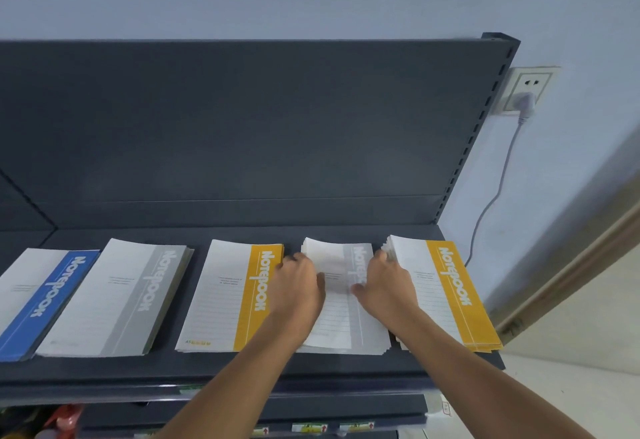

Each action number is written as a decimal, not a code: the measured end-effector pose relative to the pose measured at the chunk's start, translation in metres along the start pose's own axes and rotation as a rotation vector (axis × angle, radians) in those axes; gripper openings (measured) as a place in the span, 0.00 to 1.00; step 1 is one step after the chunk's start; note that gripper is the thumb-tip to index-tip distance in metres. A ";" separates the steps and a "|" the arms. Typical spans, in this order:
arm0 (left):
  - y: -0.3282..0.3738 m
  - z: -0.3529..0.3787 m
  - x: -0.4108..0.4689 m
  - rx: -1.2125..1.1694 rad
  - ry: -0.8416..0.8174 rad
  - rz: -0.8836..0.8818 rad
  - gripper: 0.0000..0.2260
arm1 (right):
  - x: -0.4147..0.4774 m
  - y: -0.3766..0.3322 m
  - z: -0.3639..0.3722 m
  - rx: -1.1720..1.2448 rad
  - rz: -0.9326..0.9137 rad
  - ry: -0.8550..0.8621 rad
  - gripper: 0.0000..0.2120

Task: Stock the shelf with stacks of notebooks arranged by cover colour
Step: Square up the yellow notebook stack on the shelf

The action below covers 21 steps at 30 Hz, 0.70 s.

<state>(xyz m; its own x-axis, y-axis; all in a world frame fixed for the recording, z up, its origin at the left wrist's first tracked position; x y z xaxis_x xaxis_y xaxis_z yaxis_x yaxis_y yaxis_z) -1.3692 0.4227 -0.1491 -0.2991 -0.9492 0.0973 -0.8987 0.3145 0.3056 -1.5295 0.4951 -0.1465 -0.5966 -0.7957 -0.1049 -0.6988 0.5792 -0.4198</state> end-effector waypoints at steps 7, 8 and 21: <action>0.061 -0.029 -0.011 -0.182 0.109 0.162 0.17 | -0.001 0.019 -0.047 0.014 -0.103 0.124 0.18; 0.074 -0.029 -0.014 -0.240 0.102 0.183 0.15 | -0.001 0.029 -0.054 -0.007 -0.101 0.134 0.18; 0.188 0.056 -0.047 -0.072 -0.250 -0.020 0.32 | 0.016 0.176 -0.056 0.039 0.119 -0.195 0.17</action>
<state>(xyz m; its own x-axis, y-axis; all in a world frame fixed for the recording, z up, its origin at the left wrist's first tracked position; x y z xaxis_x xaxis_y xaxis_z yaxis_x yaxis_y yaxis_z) -1.5423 0.5264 -0.1489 -0.3597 -0.9220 -0.1434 -0.8827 0.2865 0.3724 -1.6842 0.5947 -0.1713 -0.5838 -0.7436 -0.3261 -0.6099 0.6667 -0.4285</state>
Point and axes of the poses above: each hand's wrist, its own x-axis towards the middle knuckle, its own z-axis out of the palm, y = z × x, the point moved 8 cm from there along x, towards the middle knuckle, and after that the axes turned 4 degrees about z, right-handed, at the moved point
